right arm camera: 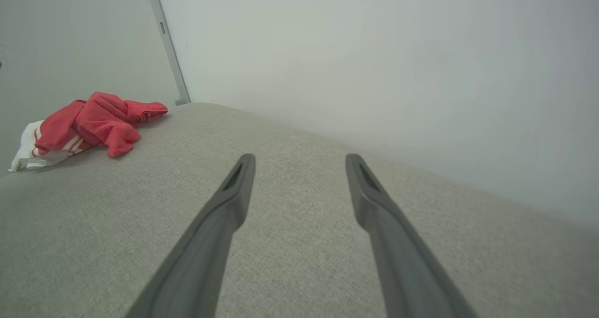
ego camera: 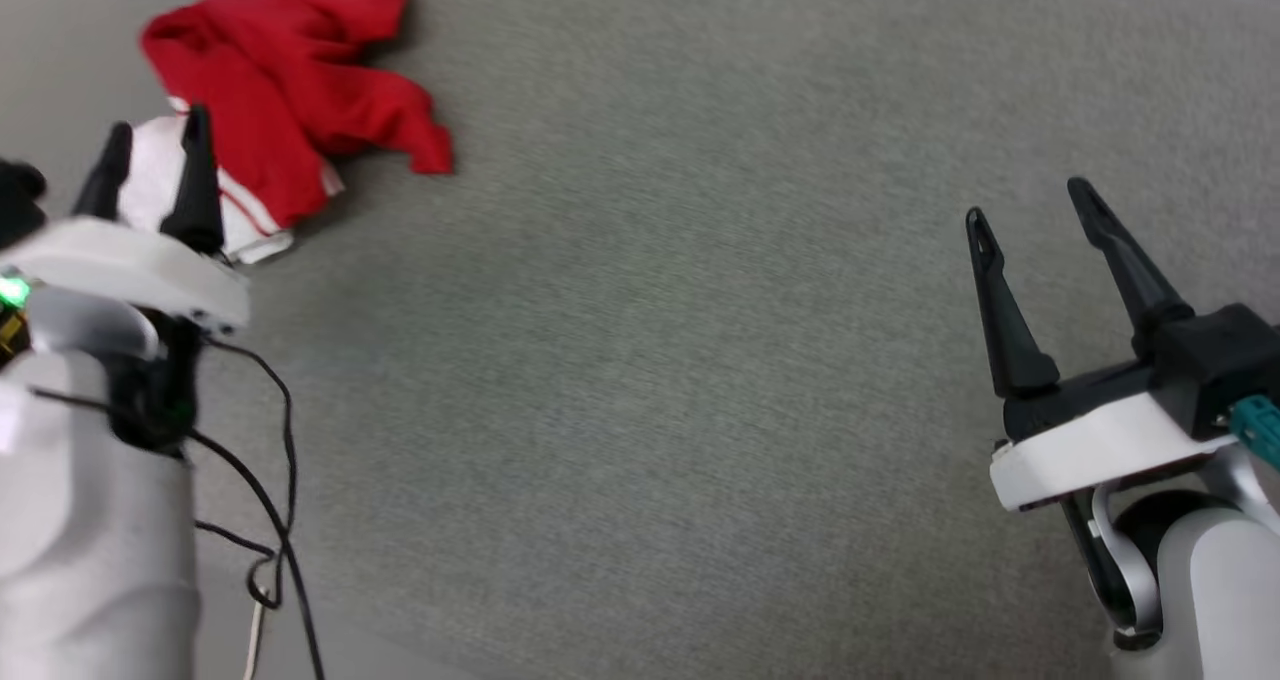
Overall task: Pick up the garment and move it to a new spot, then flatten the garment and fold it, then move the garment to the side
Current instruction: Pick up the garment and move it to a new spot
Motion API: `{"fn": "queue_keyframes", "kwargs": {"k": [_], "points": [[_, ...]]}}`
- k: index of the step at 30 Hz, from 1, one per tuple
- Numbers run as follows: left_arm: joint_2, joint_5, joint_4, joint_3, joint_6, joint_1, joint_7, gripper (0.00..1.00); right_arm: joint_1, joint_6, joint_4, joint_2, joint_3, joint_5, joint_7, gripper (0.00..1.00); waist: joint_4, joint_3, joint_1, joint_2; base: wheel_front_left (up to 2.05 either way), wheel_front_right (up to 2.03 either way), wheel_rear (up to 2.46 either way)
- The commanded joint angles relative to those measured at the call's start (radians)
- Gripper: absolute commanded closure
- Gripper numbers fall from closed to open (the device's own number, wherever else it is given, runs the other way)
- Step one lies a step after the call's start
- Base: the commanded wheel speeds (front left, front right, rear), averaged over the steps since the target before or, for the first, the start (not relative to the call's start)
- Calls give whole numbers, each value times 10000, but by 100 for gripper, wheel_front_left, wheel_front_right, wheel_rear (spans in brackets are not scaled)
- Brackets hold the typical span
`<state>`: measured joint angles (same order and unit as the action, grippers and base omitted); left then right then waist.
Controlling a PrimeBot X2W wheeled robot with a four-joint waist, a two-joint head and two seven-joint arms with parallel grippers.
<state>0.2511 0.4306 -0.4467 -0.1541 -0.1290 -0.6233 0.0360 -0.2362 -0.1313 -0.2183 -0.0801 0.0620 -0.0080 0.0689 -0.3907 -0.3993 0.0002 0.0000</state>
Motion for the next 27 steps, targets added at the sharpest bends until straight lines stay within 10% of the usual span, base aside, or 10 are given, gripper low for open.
{"fn": "queue_keyframes", "kwargs": {"k": [1, 14, 27], "points": [[153, 143, -96, 35, -2, -248, -211, 0, -205, 10, -38, 12, 0, -65, -55, 0, 720, -757, -2, 0, 0, 0, 0], [2945, 2250, -1766, 340, -14, -2654, -5465, 0, -1300, 10, -355, 20, 279, -246, -330, 0, 1864, -2453, -2, 0, 0, 0, 0], [3407, 2748, -2949, 628, 800, -2378, -8982, 7, -1753, 10, -763, 59, 263, -332, -505, 0, 2279, -3094, -2, 0, 0, 0, 0]]}}
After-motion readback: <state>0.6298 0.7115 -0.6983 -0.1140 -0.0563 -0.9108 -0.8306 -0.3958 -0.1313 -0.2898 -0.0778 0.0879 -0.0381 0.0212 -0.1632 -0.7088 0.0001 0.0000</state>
